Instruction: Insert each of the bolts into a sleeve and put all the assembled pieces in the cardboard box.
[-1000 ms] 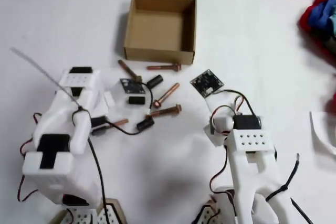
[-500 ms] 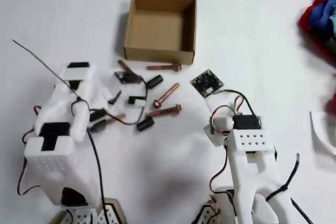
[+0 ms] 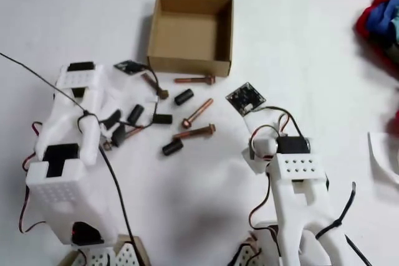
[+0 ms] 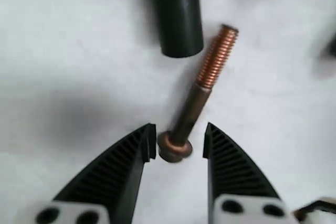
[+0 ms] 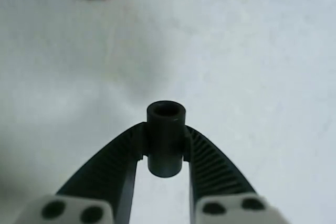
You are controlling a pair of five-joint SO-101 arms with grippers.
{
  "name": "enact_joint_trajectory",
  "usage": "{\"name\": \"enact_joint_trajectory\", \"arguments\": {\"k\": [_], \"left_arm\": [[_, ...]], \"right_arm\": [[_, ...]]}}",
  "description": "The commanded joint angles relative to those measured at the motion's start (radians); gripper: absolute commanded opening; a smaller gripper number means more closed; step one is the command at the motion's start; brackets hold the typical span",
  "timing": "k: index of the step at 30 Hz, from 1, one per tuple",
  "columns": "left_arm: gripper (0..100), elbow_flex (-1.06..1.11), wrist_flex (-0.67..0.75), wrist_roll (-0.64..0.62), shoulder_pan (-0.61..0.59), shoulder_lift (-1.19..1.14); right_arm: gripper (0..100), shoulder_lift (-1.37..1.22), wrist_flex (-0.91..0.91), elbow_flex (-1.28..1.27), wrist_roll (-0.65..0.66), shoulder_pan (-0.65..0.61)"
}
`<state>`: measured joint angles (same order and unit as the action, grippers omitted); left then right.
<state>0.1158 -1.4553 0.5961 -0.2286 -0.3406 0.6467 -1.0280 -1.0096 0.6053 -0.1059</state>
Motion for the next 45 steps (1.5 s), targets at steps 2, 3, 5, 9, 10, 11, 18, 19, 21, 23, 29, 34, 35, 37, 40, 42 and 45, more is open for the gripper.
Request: {"name": "enact_joint_trajectory", "arguments": {"k": [2, 3, 5, 9, 10, 11, 18, 19, 21, 23, 29, 34, 35, 37, 40, 42, 45], "left_arm": [[17, -0.191, -0.190, -0.313, -0.003, 0.005], [17, -0.240, -0.233, -0.413, -0.003, 0.003], [17, -0.314, -0.313, -0.628, -0.003, -0.005], [17, -0.254, -0.328, -0.961, -0.006, 0.002], [17, -0.216, -0.328, -1.000, -0.002, -0.003], [17, -0.182, -0.328, -1.033, 0.011, -0.005], [17, -0.110, -0.325, -1.074, 0.164, -0.005], [17, -0.108, -0.325, -1.082, 0.181, -0.005], [17, -0.108, -0.322, -1.126, 0.196, -0.006], [17, -0.110, -0.315, -1.157, 0.196, -0.006], [17, -0.111, -0.293, -1.197, 0.146, -0.069], [18, -0.156, -0.293, -1.214, 0.055, -0.252], [19, -0.188, -0.301, -1.214, 0.040, -0.287], [20, -0.252, -0.305, -1.214, 0.014, -0.341], [21, -0.343, -0.322, -1.214, 0.003, -0.399], [21, -0.381, -0.324, -1.214, 0.003, -0.419], [21, -0.421, -0.324, -1.214, 0.002, -0.420]], "right_arm": [[2.2, 0.038, 0.022, 0.008, -0.006, -0.001], [2.2, 0.038, 0.030, 0.006, -0.006, 0.001], [2.2, 0.038, 0.039, 0.006, -0.006, 0.002], [2.2, 0.038, 0.042, 0.009, -0.006, -0.001], [2.2, 0.038, 0.042, 0.009, -0.006, -0.001], [2.2, 0.038, 0.042, 0.009, -0.006, 0.001], [2.2, 0.038, 0.042, 0.011, -0.005, -0.001], [2.2, 0.038, 0.042, 0.011, -0.005, -0.001], [2.2, 0.038, 0.044, 0.011, -0.005, -0.001], [2.2, 0.038, 0.044, 0.011, -0.005, 0.005], [2.2, 0.038, 0.042, 0.011, -0.002, 0.007], [2.2, 0.038, 0.042, 0.011, -0.002, 0.007], [2.2, 0.038, 0.042, 0.011, -0.003, 0.007], [2.2, 0.038, 0.042, 0.011, -0.005, 0.005], [2.2, 0.038, 0.042, 0.011, -0.005, 0.004], [2.2, 0.038, 0.042, 0.011, -0.005, 0.007], [2.2, 0.038, 0.042, 0.008, -0.005, 0.007]]}}
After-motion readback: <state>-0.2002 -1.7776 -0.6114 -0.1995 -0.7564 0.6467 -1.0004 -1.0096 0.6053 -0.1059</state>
